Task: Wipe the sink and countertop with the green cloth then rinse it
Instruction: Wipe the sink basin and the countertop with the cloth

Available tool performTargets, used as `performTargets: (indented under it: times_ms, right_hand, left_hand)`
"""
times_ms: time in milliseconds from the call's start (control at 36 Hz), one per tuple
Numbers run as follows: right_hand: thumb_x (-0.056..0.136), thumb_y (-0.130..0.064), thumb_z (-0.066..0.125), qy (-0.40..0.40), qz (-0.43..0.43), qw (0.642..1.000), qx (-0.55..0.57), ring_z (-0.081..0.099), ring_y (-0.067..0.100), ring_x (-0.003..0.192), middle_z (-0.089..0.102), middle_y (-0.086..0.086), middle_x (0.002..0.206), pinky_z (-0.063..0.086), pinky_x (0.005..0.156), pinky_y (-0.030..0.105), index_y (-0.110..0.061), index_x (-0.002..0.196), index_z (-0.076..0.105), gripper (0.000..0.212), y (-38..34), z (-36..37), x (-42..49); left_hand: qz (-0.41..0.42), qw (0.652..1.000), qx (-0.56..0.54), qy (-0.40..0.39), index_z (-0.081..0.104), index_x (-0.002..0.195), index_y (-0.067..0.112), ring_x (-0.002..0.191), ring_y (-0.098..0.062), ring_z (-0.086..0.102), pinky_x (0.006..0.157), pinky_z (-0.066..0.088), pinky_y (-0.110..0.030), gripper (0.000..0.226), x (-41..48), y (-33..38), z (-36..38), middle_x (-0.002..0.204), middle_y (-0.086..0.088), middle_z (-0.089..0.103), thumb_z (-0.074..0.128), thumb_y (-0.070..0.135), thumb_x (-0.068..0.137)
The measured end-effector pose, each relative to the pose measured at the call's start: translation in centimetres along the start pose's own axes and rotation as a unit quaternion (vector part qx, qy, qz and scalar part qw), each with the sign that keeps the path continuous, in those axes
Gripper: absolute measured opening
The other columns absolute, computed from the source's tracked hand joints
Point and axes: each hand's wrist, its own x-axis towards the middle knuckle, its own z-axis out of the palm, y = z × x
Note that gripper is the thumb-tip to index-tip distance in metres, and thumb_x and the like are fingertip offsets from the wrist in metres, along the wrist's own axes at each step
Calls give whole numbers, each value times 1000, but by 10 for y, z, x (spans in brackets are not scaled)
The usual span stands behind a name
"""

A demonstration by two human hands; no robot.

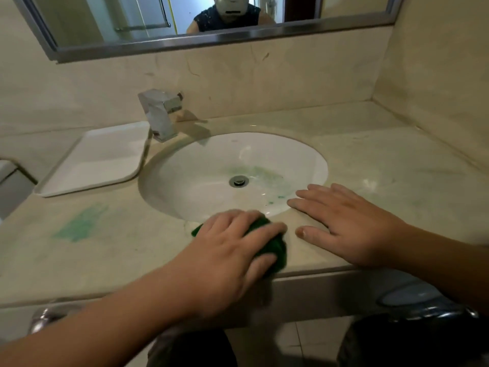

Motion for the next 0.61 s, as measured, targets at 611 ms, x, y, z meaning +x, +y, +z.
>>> performTargets:
  times_ms: [611]
  right_hand:
    - [95,-69,12,-1,-84,996,-19,3,7,159,17,-12,172,-3,129,29,-36,163,22,76,-27,-15,19]
  left_hand:
    - [131,989,51,-39,16,162,53,152,-23,23,126,24,-43,62,-57,-38,-21,168,-1,23,36,69,105]
